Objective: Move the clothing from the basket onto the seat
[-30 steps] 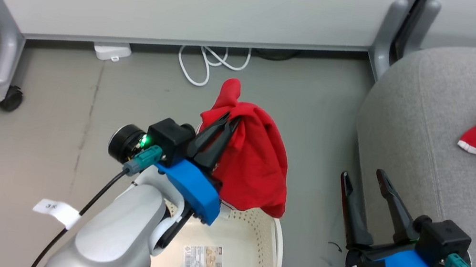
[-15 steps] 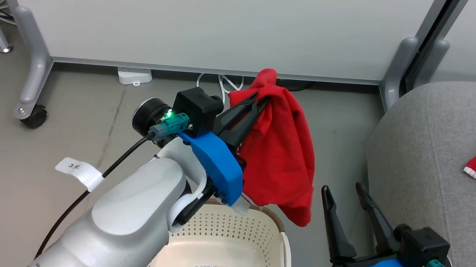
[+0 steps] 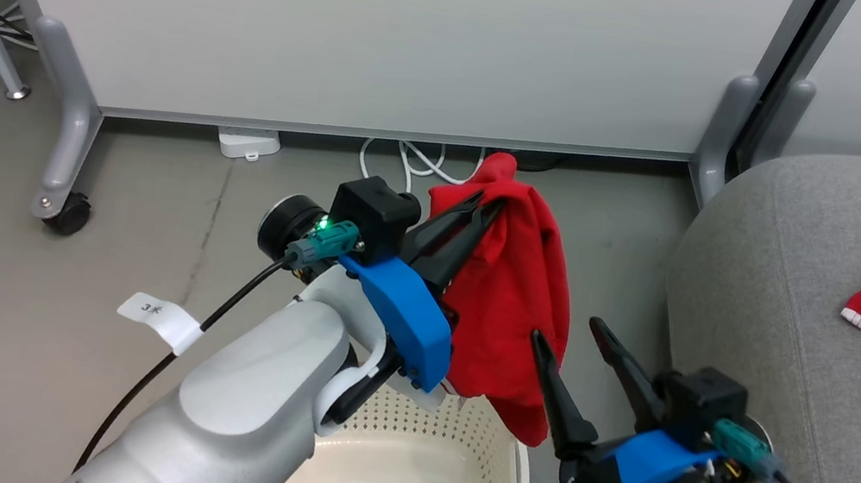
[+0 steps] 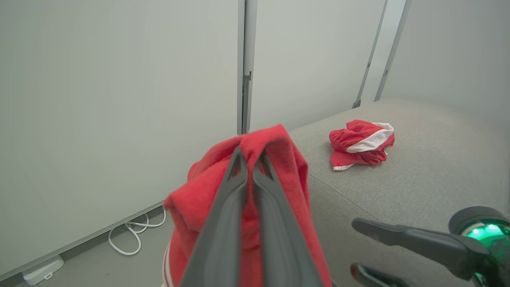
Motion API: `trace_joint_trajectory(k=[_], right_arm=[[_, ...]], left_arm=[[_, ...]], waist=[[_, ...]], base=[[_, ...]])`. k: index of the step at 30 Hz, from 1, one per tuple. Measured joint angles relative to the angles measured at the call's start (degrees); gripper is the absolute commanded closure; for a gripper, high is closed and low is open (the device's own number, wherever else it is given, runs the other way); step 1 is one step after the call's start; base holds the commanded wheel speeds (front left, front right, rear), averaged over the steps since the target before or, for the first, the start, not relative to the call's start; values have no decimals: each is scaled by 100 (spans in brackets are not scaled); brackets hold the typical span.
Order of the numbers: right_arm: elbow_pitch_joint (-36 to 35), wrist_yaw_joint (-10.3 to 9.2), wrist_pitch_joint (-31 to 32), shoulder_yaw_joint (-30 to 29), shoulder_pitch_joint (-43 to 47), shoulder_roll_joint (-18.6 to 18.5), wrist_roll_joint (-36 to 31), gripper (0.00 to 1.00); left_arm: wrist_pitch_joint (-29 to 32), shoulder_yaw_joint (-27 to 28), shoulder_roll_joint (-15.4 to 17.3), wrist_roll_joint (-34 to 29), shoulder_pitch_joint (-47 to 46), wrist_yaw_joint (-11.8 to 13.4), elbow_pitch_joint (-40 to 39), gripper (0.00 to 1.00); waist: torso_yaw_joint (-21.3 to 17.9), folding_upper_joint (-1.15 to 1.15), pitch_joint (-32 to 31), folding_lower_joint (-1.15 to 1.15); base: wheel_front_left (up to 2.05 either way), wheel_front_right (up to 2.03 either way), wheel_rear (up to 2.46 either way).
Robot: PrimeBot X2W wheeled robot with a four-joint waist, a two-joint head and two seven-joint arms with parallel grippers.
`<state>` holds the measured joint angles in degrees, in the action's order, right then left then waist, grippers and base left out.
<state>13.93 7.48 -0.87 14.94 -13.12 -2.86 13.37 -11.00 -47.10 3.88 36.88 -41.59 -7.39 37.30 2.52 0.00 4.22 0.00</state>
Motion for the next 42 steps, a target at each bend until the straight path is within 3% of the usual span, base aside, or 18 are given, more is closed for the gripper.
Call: trace_joint_trajectory(k=[11,26,27,28,42], right_arm=[[1092,0,80,313,-885,0,-84,0],[2026,0,-125,1092,-1595,1,589,0],[2090,0,-137,1138,-1634,1,643,61],[2159,0,-170,1181,-1670,1,682,97],[2783,0,-531,1417,-1897,1,1004,100]], left_arm=[[-19,-336,-11,186,-123,-1,-8,100],[-22,-743,-43,450,-303,-1,-68,100],[-27,-761,-43,457,-307,-1,-63,100],[-29,-777,-44,474,-312,-1,-58,100],[-129,-899,-48,633,-345,-1,120,100]], waist=[[104,0,25,0],[94,0,-21,0],[88,0,-33,0],[83,0,-46,0],[-5,0,-182,0]], base=[[0,0,0],[0,0,0],[0,0,0],[0,0,0],[0,0,0]])
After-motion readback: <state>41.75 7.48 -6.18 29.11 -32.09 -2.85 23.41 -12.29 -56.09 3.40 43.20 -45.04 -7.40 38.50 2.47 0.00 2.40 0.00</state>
